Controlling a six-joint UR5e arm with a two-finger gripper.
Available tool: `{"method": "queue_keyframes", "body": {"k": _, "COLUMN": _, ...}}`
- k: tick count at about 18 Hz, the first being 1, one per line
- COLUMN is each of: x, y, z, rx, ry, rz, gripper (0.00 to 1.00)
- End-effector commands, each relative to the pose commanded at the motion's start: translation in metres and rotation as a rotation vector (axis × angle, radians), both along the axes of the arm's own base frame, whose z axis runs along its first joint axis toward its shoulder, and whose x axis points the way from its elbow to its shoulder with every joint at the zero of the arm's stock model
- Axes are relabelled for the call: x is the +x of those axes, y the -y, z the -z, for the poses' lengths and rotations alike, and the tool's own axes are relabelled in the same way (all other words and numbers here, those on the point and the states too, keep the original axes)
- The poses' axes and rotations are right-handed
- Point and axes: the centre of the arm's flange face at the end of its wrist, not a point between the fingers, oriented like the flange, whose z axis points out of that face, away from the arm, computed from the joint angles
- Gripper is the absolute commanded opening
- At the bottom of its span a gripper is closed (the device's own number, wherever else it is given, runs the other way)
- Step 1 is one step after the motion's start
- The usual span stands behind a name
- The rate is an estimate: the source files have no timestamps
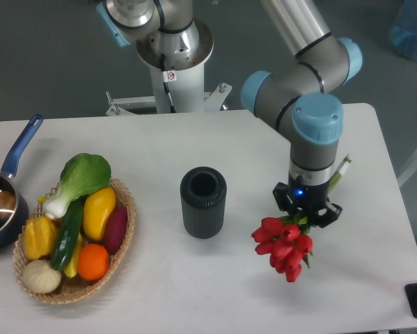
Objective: Pick up the flowers from the table
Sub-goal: 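Lift the gripped red tulips up off the table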
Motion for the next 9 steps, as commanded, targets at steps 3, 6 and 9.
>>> {"method": "queue_keyframes", "body": {"k": 3, "x": -0.007, "y": -0.002, "z": -0.014, "rx": -0.006, "ry": 0.001, "rz": 0.003, "gripper": 0.09}}
{"method": "queue_keyframes", "body": {"k": 6, "x": -0.006, "y": 0.003, "z": -0.022, "rx": -0.049, "ry": -0.006, "rz": -0.004, "gripper": 0.09}}
{"method": "queue_keyframes", "body": {"k": 9, "x": -0.006, "y": 0.008, "z": -0.036, "rx": -0.111, "ry": -0.007, "rz": -0.018, "gripper": 0.09}}
